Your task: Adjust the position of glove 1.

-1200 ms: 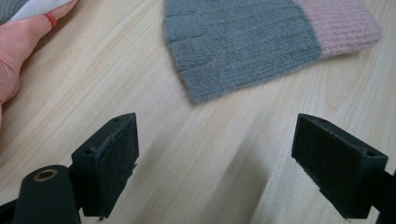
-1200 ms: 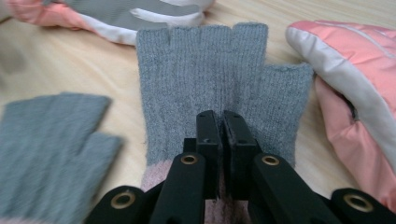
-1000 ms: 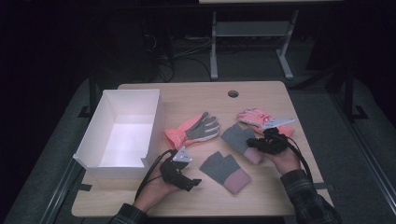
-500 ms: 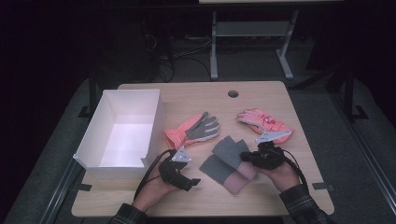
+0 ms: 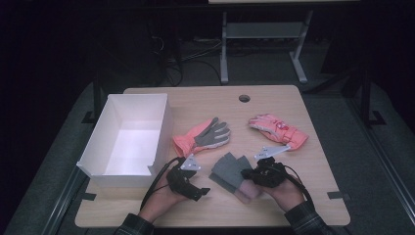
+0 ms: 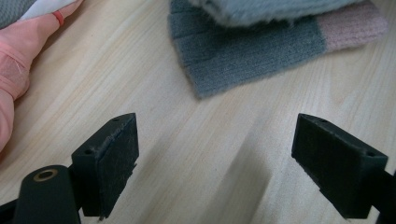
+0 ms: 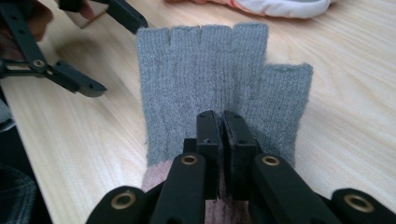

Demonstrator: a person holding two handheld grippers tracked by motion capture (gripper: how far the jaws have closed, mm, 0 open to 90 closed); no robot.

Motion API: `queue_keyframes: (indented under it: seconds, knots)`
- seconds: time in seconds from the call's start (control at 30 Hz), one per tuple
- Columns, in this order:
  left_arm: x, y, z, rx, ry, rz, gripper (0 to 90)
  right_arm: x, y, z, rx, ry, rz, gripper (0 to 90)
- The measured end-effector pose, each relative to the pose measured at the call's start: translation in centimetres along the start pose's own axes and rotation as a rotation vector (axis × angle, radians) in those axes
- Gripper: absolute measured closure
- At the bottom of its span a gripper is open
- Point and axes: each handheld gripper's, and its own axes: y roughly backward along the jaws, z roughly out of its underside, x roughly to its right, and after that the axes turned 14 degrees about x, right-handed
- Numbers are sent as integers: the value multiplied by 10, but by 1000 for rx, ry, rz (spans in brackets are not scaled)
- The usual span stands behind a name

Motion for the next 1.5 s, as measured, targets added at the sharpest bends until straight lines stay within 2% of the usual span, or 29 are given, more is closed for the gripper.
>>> queue_keyframes:
  seconds: [0.23, 0.33, 0.63, 0.77, 0.8, 0.9, 0.93, 0.97, 1.03, 1.1, 1.13, 1.17, 1.3, 1.33, 1.4, 1.5]
  knots:
    - [0, -1, -1, -9, -10, 4, 144, -1, -8, 3, -31, -10, 5, 863]
    - [1, -1, 0, 0, 1, 4, 144, -3, -13, 5, -44, -8, 6, 861]
    - [1, -1, -1, -18, -8, 11, 146, -5, -24, 11, -82, 26, 33, 861]
    - [3, -2, -1, -9, 3, 11, 151, -7, -26, 12, -87, 36, 38, 845]
    - [4, -1, -1, -5, -4, 15, 178, -7, -22, 10, -64, 45, 29, 753]
    - [5, 2, -4, 10, -8, 18, 253, -4, -11, 5, -7, 38, 9, 674]
    - [5, 3, -4, 18, -10, 22, 318, -3, -7, 3, 13, 32, 9, 669]
    - [6, 4, -5, 33, -8, 21, 391, -1, -3, 2, 34, 38, 6, 676]
    - [8, 6, -8, 36, -13, 37, 559, 4, 5, 0, 56, 42, 15, 754]
    - [9, 7, -9, 40, -10, 43, 720, 11, 11, 2, 59, 44, 32, 857]
    - [11, 8, -11, 43, -6, 60, 814, 16, 14, 3, 53, 47, 44, 898]
    - [13, 7, -12, 43, 4, 64, 873, 19, 16, 3, 47, 56, 50, 900]
    - [15, 5, -14, 17, -14, 78, 897, 31, 25, 11, 46, 93, 68, 900]
    - [17, 3, -14, 23, 5, 81, 897, 33, 26, 14, 43, 85, 69, 900]
    - [17, 0, -14, 13, 3, 88, 896, 36, 27, 17, 39, 82, 68, 900]
    - [21, -9, -17, 0, -10, 103, 897, 43, 29, 28, 3, 86, 55, 900]
